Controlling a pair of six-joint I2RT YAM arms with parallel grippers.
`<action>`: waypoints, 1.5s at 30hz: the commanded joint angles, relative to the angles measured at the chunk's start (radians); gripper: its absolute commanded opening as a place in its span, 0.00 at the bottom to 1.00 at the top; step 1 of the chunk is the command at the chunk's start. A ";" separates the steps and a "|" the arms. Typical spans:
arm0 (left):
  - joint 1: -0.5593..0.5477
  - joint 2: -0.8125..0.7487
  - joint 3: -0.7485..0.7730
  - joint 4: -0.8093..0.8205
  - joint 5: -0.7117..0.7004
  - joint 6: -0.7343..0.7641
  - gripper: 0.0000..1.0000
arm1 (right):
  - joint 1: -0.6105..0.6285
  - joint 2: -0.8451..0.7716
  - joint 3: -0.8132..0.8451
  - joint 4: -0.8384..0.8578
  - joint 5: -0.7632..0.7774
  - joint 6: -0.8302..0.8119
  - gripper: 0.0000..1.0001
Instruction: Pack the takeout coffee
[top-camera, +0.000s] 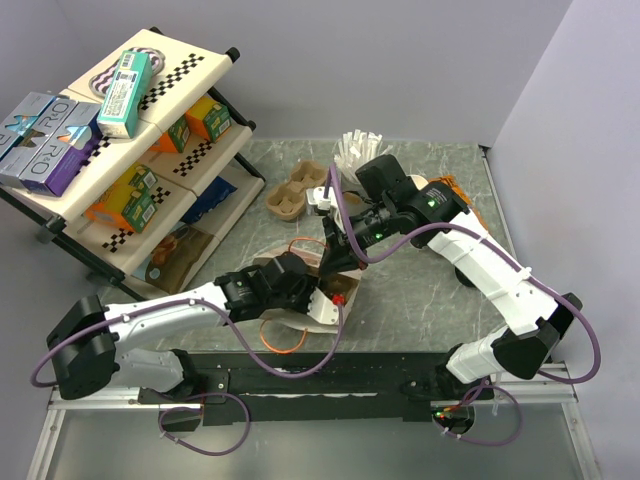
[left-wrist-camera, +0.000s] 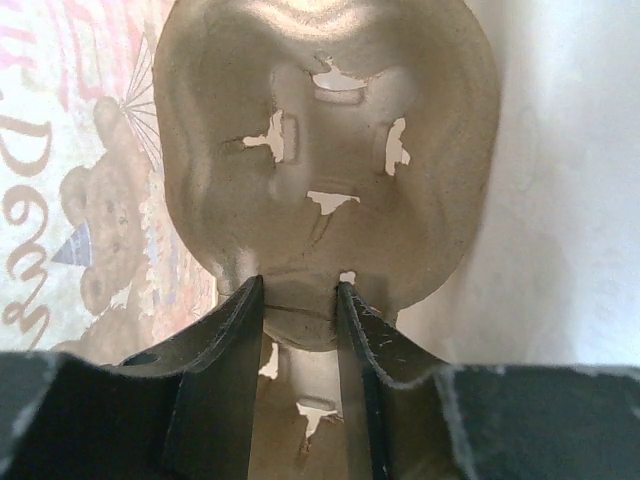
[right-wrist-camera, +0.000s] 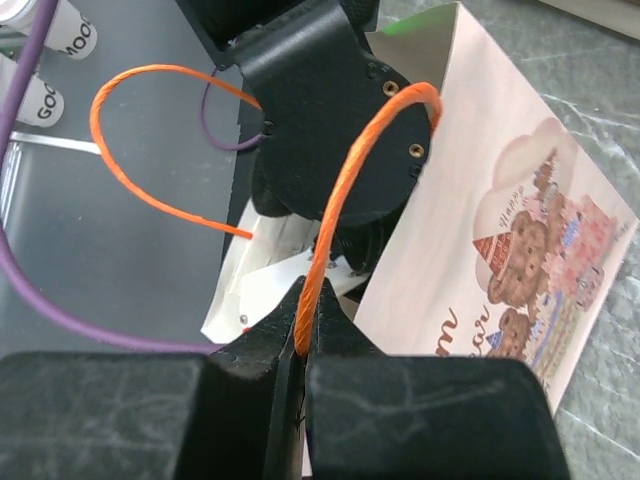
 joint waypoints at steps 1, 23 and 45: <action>-0.004 0.034 0.004 0.092 -0.001 0.047 0.01 | 0.007 -0.035 0.034 -0.023 -0.054 -0.022 0.00; -0.007 0.024 0.101 -0.056 0.042 -0.070 0.01 | 0.006 -0.003 0.102 -0.003 0.186 0.097 0.45; 0.073 0.214 0.221 0.056 0.082 -0.128 0.01 | -0.267 0.092 0.307 -0.001 -0.169 0.304 0.69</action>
